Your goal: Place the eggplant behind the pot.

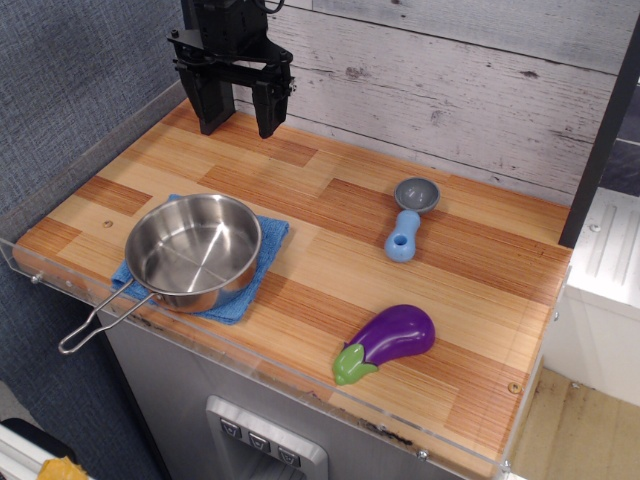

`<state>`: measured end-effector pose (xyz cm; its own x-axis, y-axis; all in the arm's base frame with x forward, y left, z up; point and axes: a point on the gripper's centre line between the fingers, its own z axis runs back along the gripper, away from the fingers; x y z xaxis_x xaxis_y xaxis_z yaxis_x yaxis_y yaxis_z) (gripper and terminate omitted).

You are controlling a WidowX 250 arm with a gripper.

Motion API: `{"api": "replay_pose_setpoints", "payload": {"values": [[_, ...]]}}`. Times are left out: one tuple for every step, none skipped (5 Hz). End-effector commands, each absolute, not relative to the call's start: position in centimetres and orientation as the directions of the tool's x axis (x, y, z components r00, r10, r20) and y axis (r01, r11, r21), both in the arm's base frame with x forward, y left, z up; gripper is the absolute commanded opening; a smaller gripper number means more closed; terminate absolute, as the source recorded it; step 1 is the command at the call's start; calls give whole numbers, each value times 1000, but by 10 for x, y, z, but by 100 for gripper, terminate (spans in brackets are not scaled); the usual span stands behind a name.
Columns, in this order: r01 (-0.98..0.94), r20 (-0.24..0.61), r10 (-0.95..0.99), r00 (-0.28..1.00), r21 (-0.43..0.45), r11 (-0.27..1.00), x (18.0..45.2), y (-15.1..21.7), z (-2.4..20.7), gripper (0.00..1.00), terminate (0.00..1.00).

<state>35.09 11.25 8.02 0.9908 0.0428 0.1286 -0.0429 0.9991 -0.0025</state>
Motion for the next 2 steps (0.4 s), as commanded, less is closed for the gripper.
{"api": "replay_pose_setpoints", "payload": {"values": [[-43, 129, 43, 991, -3, 999, 351, 112, 80, 100, 0], [41, 164, -41, 986, 2, 999, 332, 85, 77, 100, 0]]}}
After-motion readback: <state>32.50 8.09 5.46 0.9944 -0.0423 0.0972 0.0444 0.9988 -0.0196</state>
